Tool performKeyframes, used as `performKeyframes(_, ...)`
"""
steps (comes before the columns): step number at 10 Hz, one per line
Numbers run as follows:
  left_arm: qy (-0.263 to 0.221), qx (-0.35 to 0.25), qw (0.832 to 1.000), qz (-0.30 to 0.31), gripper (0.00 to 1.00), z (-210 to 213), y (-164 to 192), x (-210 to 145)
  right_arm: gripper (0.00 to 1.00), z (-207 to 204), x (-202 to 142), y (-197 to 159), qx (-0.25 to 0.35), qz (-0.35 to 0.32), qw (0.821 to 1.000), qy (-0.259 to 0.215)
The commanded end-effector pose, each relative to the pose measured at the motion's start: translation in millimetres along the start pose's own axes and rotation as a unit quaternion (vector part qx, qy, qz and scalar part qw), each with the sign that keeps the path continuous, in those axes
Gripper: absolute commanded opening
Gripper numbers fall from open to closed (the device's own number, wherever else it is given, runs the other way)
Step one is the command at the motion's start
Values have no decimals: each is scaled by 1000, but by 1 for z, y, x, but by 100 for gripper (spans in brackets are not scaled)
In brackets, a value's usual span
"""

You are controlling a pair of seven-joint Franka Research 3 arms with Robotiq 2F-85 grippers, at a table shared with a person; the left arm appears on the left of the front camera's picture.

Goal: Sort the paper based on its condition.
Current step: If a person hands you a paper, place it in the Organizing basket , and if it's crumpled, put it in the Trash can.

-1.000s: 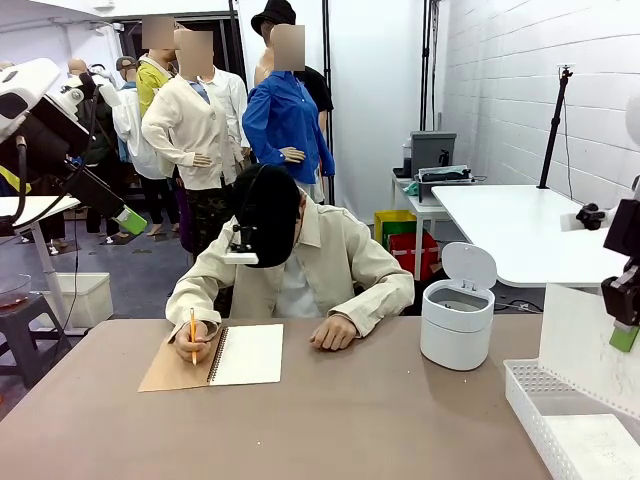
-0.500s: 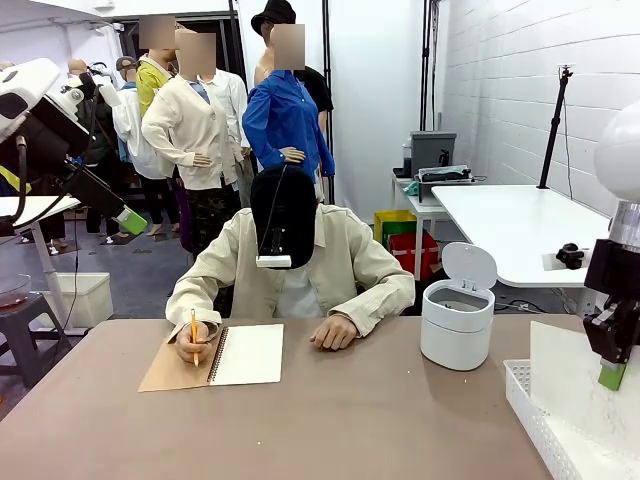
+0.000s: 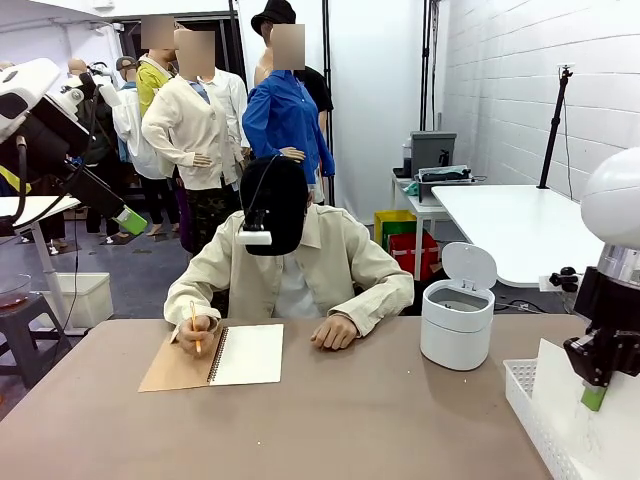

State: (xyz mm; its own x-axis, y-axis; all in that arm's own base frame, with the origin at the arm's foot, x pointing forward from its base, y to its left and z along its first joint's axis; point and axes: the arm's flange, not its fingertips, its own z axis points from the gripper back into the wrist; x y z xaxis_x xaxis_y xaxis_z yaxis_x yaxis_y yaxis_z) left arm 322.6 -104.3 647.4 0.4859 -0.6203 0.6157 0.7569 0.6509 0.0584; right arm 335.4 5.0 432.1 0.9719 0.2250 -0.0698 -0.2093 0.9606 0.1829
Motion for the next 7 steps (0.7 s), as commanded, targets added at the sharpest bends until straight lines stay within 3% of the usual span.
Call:
performKeyframes(1,-1,-1,1000,0,100,1,1,-1,0,-23,8,5,13,-23,999,-26)
performKeyframes(3,-1,-1,1000,0,100,1,1,-1,0,-32,15,2,22,-33,998,-48)
performKeyframes(7,-1,-1,1000,0,100,1,1,-1,0,-53,3,-9,12,-55,998,-25)
